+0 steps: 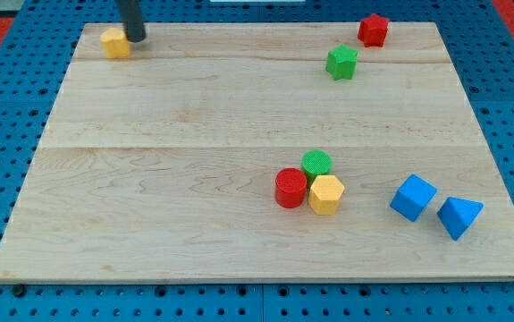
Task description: Slide the green circle below the heart
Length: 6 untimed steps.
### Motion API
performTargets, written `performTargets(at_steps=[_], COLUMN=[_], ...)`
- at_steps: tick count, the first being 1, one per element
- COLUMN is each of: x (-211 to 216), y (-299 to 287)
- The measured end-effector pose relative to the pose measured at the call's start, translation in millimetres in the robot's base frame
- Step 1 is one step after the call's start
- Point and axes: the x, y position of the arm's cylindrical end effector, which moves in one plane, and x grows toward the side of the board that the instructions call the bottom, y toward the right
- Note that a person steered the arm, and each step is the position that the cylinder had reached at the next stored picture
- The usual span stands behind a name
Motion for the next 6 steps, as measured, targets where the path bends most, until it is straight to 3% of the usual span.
performTargets(at_steps=[1, 2, 4, 5, 6], x=[43, 157, 227, 281, 259], y=[95, 150, 326, 342, 253])
